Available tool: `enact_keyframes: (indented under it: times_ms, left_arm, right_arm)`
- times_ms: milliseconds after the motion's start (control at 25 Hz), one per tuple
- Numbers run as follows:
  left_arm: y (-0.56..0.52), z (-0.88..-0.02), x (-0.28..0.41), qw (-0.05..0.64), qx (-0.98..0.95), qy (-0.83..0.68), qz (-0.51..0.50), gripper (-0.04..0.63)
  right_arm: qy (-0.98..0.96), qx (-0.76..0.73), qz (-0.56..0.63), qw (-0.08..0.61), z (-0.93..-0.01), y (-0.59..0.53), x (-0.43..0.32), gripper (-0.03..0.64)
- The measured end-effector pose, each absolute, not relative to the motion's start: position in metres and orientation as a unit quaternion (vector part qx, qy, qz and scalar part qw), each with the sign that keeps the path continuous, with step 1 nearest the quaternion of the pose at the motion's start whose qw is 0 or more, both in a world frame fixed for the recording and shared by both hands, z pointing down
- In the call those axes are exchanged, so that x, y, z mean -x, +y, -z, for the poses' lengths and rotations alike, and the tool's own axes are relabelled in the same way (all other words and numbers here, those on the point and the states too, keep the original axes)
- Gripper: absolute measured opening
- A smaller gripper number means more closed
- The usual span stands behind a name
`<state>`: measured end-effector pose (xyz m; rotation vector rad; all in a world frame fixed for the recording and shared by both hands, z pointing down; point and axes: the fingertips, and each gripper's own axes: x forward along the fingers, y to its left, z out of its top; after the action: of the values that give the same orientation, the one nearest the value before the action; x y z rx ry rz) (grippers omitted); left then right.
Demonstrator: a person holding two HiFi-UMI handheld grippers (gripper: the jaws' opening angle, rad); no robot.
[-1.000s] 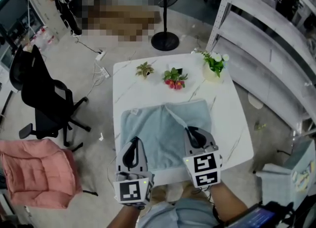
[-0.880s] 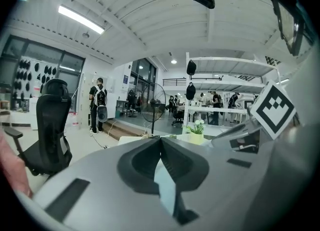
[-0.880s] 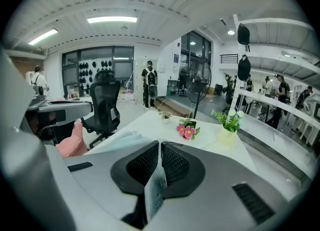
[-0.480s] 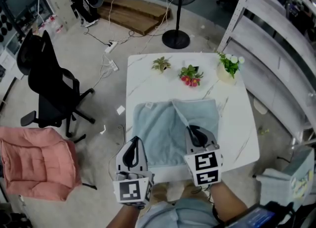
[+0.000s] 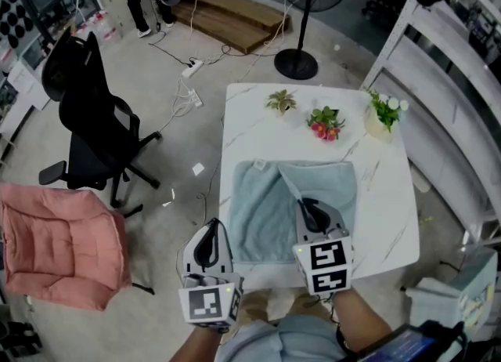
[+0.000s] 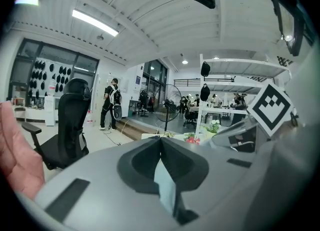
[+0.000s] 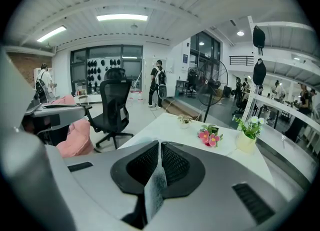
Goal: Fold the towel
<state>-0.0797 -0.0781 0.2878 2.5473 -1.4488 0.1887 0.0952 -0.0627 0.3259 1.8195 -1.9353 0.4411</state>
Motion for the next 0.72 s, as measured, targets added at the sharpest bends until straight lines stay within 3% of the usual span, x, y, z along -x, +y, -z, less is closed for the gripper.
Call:
enact_keyframes:
  times_ms: [720]
  left_arm:
    - [-0.106,-0.288,0.135,0.104,-0.845,-0.522,-0.054,0.005]
  right_arm:
    - [-0.723,-0.637,-0.147,0.225,-0.322,-0.106,-0.037,0.034]
